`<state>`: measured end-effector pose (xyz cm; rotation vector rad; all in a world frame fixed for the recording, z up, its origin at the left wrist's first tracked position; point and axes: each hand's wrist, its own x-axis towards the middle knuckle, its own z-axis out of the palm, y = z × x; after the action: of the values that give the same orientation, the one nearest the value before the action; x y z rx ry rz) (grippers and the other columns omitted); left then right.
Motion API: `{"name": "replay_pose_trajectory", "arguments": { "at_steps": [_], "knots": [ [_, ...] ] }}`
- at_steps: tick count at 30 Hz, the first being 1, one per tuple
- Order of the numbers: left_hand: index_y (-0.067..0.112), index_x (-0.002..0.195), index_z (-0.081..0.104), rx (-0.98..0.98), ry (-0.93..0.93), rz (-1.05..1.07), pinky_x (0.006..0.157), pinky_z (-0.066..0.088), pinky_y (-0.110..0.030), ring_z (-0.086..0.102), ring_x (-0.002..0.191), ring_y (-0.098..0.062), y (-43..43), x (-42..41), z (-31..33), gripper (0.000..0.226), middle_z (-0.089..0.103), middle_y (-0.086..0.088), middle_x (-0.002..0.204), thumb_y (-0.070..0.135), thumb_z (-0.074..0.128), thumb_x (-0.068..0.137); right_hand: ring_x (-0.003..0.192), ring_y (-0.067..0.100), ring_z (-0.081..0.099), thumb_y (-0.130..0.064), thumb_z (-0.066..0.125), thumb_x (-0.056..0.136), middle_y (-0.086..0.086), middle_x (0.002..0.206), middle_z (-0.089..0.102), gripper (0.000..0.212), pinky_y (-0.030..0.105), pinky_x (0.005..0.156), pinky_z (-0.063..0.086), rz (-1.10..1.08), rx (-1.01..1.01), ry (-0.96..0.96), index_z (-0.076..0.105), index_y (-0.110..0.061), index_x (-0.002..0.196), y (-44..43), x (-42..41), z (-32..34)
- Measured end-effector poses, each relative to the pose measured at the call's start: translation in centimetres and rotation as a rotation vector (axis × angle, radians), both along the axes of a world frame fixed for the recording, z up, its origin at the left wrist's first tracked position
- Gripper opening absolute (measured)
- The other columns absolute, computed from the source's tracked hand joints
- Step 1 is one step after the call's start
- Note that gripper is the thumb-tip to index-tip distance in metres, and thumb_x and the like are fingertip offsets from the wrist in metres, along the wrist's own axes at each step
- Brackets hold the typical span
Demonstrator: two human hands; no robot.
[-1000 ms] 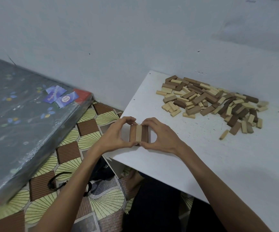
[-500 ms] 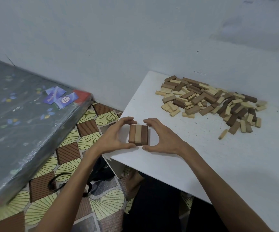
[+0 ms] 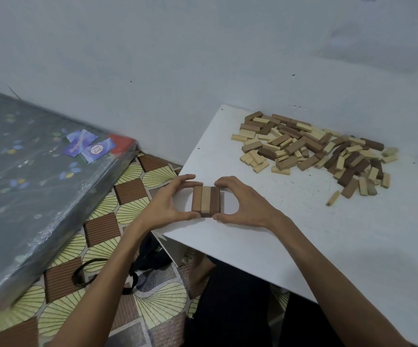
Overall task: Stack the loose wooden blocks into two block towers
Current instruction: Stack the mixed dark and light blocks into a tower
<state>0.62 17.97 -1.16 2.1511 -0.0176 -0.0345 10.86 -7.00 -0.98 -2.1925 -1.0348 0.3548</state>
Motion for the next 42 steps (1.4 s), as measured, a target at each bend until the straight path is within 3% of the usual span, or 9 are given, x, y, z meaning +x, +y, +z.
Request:
{"name": "replay_pose_trajectory", "arguments": {
  "at_steps": [7,13,20,24,28,32,35,40,42],
  "knots": [
    [0.027,0.148,0.043,-0.005,0.012,0.033,0.119,0.036,-0.041,0.051,0.136,0.000,-0.2,-0.1,0.0,0.098,0.062,0.022,0.138,0.051,0.090,0.066,0.124,0.002,0.048,-0.053,0.079,0.079,-0.019,0.141,0.044,0.072,0.036,0.101,0.049,0.010,-0.009,-0.042,0.047,-0.028,0.139,0.1,0.0,0.0],
    [0.027,0.147,0.043,-0.014,0.005,0.039,0.118,0.038,-0.048,0.052,0.135,-0.003,-0.4,-0.1,-0.1,0.099,0.062,0.022,0.138,0.052,0.090,0.065,0.123,0.005,0.050,-0.051,0.080,0.080,-0.017,0.141,0.046,0.071,0.038,0.100,0.050,0.018,-0.010,-0.044,0.048,-0.027,0.139,0.1,0.0,0.1],
    [0.027,0.151,0.040,-0.021,-0.044,-0.008,0.121,0.034,-0.045,0.046,0.142,-0.006,-0.5,-0.2,0.4,0.105,0.053,0.021,0.149,0.053,0.093,0.064,0.132,-0.005,0.043,-0.063,0.081,0.074,-0.022,0.148,0.036,0.093,0.033,0.104,0.047,-0.019,-0.010,0.043,0.035,-0.033,0.149,-0.1,-0.4,0.7],
    [0.031,0.148,0.045,0.035,-0.083,-0.037,0.114,0.037,-0.033,0.047,0.138,0.000,-1.3,0.5,2.0,0.097,0.054,0.023,0.146,0.055,0.092,0.066,0.131,-0.001,0.046,-0.068,0.075,0.076,-0.025,0.146,0.037,0.085,0.033,0.102,0.048,-0.056,-0.019,0.005,0.038,-0.036,0.146,-1.5,-0.5,1.3],
    [0.041,0.143,0.049,0.168,-0.102,-0.100,0.110,0.037,-0.031,0.046,0.136,0.001,-3.1,2.0,3.5,0.080,0.053,0.023,0.145,0.063,0.083,0.074,0.122,0.001,0.051,-0.067,0.070,0.082,-0.024,0.140,0.045,0.064,0.030,0.095,0.048,-0.118,-0.084,-0.085,0.049,-0.040,0.136,-4.0,-0.3,2.3],
    [0.034,0.134,0.060,0.327,-0.138,-0.123,0.105,0.042,-0.031,0.054,0.123,-0.003,-6.0,4.4,4.6,0.052,0.060,0.020,0.131,0.051,0.076,0.087,0.099,0.001,0.059,-0.050,0.068,0.091,-0.021,0.116,0.064,0.037,0.030,0.084,0.051,-0.270,-0.099,-0.170,0.063,-0.034,0.123,-7.1,0.6,3.3],
    [0.032,0.129,0.064,0.392,-0.156,-0.150,0.099,0.047,-0.031,0.059,0.112,-0.004,-8.5,6.9,4.8,0.041,0.064,0.019,0.127,0.045,0.073,0.092,0.097,0.010,0.061,-0.032,0.065,0.096,-0.013,0.107,0.069,0.022,0.030,0.079,0.050,-0.397,-0.107,-0.269,0.069,-0.025,0.117,-9.0,2.1,3.4],
    [0.026,0.120,0.070,0.466,-0.134,-0.053,0.092,0.052,-0.038,0.064,0.104,-0.016,-11.4,12.9,4.3,0.027,0.069,0.006,0.121,0.036,0.070,0.095,0.111,0.030,0.057,-0.004,0.059,0.093,0.005,0.117,0.066,0.023,0.037,0.071,0.049,-0.497,-0.240,-0.429,0.073,-0.012,0.111,-10.6,6.5,3.4],
    [0.023,0.121,0.071,0.473,-0.097,-0.006,0.092,0.053,-0.042,0.064,0.108,-0.023,-11.9,15.4,4.2,0.029,0.068,0.000,0.122,0.036,0.069,0.096,0.115,0.034,0.054,0.003,0.054,0.091,0.010,0.124,0.064,0.034,0.038,0.073,0.045,-0.486,-0.349,-0.462,0.068,-0.009,0.120,-10.9,8.4,3.1]
  ]
}}
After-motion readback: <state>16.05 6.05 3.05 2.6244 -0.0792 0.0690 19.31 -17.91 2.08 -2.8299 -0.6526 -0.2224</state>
